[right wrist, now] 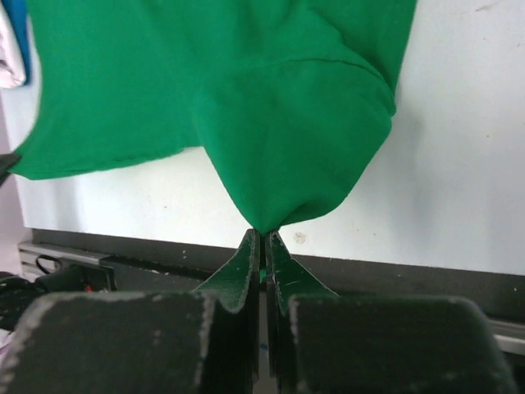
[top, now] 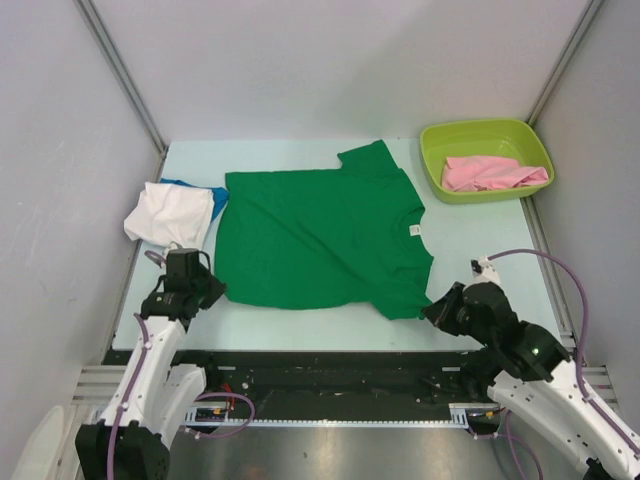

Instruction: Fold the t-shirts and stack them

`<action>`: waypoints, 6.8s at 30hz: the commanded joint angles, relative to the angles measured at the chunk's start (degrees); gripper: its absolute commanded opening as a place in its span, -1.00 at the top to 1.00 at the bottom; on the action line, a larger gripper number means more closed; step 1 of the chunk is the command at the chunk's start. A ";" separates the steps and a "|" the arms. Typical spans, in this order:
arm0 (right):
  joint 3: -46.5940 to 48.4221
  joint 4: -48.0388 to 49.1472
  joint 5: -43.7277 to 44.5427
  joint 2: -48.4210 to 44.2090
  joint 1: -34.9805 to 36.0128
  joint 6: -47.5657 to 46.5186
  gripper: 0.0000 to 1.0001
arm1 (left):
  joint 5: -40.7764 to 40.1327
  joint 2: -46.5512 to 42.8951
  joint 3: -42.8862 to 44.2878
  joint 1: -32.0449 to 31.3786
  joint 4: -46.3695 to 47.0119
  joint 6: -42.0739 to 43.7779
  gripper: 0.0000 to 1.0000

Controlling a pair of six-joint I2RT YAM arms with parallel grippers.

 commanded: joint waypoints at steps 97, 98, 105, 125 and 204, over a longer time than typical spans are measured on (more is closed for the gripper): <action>30.89 38.18 -29.08 61.82 -28.02 -21.43 1.00 | 2.45 32.76 17.00 4.60 13.02 -0.39 0.81; 31.24 38.36 -29.08 62.87 -27.93 -21.51 1.00 | 2.45 32.76 17.00 4.68 13.02 -0.30 0.81; 34.41 39.68 -29.08 67.88 -26.96 -21.08 1.00 | 2.36 33.55 16.65 5.30 13.37 -0.92 0.81; 43.11 40.65 -28.82 79.75 -26.26 -20.81 1.00 | 2.45 36.01 17.96 6.44 14.52 -2.32 0.80; 34.14 55.67 -20.90 84.23 -16.07 -8.68 1.00 | 9.48 12.90 3.38 3.72 13.64 3.21 -0.56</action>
